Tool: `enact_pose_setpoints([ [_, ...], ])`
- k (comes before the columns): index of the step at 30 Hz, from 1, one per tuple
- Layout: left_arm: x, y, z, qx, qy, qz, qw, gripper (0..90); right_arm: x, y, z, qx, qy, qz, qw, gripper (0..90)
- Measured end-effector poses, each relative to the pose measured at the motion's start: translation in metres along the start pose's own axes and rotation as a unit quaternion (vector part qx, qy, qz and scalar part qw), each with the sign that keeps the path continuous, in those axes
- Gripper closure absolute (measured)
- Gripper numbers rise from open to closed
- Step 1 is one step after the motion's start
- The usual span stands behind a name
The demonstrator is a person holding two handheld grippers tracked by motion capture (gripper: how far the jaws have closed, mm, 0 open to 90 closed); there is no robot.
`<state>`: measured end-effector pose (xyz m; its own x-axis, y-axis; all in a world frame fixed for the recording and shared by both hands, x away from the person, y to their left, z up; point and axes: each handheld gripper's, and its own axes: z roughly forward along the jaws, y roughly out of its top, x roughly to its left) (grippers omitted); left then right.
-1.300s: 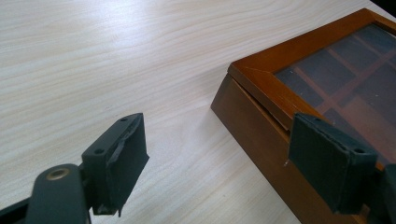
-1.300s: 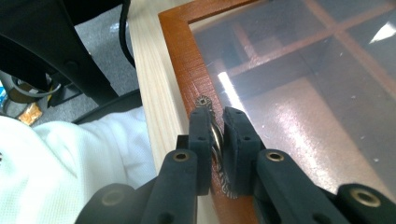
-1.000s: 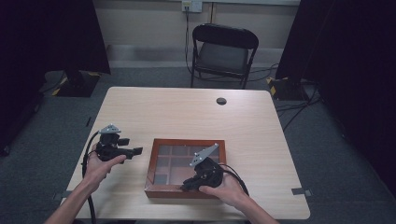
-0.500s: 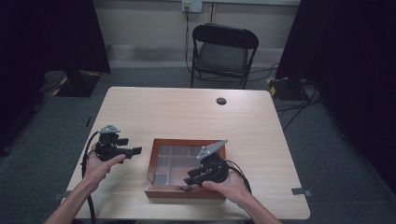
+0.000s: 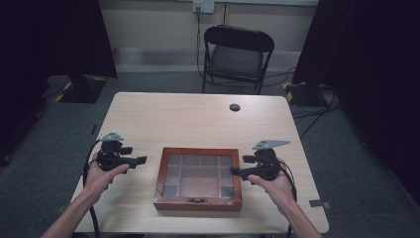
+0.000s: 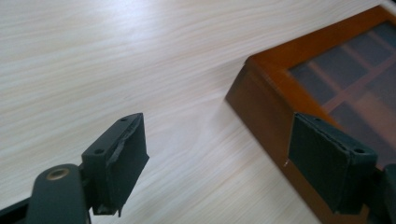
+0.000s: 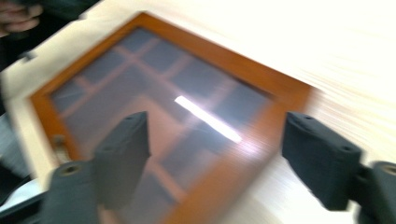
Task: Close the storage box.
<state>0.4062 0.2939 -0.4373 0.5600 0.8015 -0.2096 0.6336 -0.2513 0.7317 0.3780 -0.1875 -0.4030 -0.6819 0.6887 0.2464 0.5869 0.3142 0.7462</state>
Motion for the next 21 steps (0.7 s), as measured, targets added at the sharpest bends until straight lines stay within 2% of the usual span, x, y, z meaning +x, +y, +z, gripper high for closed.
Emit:
enact_pose_setpoints([
  [3,0.008,-0.005,-0.001,0.008,0.012,-0.007,0.9999,19.1,-0.021,-0.014,-0.008,-0.003,-0.03,0.034,0.999,17.7],
  [5,0.012,-0.007,-0.001,0.014,0.02,-0.008,0.9997,19.4,-0.034,-0.022,-0.011,0.007,-0.059,0.06,0.9964,14.5],
  [8,0.018,-0.014,0.001,0.033,0.029,-0.006,0.999,20.2,-0.05,-0.033,-0.014,0.012,-0.087,0.08,0.9929,14.6],
  [11,0.023,-0.021,0.006,0.052,0.045,-0.009,0.9976,20.2,-0.062,-0.044,-0.014,0.016,-0.132,0.102,0.9859,14.7],
  [13,0.026,-0.023,0.008,0.054,0.048,-0.021,0.9972,20.7,-0.071,-0.053,-0.008,0.034,-0.153,0.111,0.9814,15.2],
  [15,0.026,-0.025,0.01,0.06,0.061,-0.016,0.9962,21.9,-0.078,-0.059,-0.003,0.057,-0.174,0.126,0.9749,15.6],
  [17,0.027,-0.027,0.012,0.066,0.057,-0.017,0.9961,21.8,-0.081,-0.06,-0.004,0.052,-0.185,0.129,0.9727,14.6],
  [18,0.027,-0.029,0.012,0.07,0.062,-0.011,0.9956,21.8,-0.083,-0.062,-0.003,0.055,-0.191,0.128,0.9716,14.9],
  [20,0.028,-0.033,0.015,0.078,0.067,-0.011,0.9946,21.8,-0.084,-0.067,0.002,0.079,-0.196,0.134,0.9682,15.1],
  [21,0.028,-0.035,0.017,0.084,0.07,-0.009,0.994,21.8,-0.084,-0.07,0.005,0.092,-0.205,0.127,0.9661,14.2],
])
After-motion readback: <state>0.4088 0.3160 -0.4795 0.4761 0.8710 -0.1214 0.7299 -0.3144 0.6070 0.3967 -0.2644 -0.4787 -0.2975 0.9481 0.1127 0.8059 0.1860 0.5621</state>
